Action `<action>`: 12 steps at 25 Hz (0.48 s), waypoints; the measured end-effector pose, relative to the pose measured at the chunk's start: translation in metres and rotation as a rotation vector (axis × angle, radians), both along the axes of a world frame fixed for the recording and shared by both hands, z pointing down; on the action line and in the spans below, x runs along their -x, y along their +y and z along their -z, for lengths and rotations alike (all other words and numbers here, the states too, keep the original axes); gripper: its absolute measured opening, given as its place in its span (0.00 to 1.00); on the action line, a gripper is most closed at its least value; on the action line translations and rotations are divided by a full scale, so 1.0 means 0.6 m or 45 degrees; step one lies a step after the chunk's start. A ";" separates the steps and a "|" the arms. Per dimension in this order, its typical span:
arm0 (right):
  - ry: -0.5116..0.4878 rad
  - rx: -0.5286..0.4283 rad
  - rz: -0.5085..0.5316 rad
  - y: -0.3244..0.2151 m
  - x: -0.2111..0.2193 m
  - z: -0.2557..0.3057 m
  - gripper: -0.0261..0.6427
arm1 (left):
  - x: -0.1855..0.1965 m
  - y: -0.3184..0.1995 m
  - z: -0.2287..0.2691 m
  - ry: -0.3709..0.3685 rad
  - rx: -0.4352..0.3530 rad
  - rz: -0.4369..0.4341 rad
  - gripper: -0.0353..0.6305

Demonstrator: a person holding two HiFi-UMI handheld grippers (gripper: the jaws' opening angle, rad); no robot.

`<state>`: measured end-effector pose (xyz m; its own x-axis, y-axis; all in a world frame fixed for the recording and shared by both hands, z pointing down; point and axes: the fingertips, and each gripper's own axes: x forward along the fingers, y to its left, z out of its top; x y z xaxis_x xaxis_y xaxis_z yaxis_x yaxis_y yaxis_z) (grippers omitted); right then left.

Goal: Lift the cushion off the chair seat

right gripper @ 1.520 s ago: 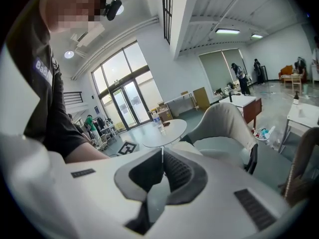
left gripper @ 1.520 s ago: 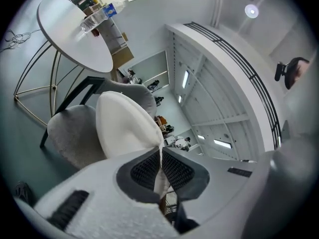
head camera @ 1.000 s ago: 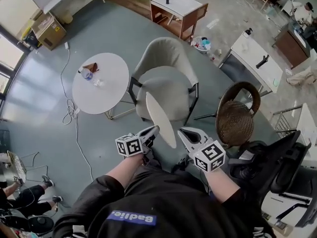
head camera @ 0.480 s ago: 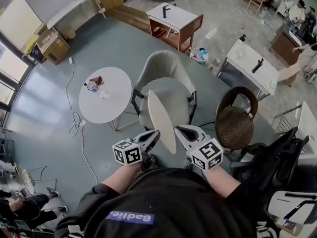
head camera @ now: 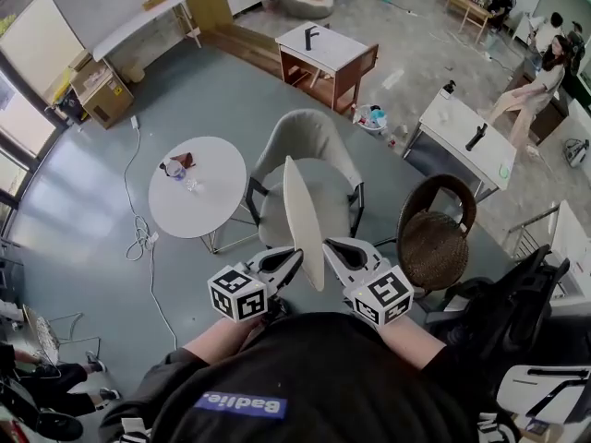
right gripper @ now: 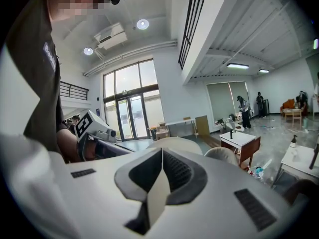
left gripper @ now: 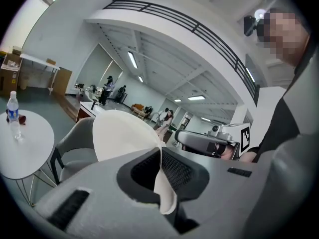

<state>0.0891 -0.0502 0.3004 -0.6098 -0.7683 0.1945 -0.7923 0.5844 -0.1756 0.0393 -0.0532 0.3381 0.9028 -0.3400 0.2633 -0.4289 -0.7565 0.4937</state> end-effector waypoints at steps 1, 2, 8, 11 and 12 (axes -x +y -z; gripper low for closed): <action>-0.001 -0.001 0.002 0.002 0.001 0.001 0.08 | -0.002 0.002 0.004 -0.014 -0.018 -0.008 0.09; -0.002 -0.002 0.002 0.005 0.001 0.001 0.08 | -0.004 0.004 0.008 -0.024 -0.035 -0.013 0.09; -0.020 0.013 0.005 0.016 0.006 -0.007 0.08 | -0.010 0.017 0.028 -0.025 -0.070 -0.015 0.09; -0.021 0.009 0.019 0.021 0.013 -0.008 0.08 | -0.015 0.025 0.032 -0.038 -0.092 -0.032 0.09; -0.016 0.006 0.024 0.022 0.015 -0.009 0.08 | -0.015 0.028 0.033 -0.041 -0.098 -0.036 0.09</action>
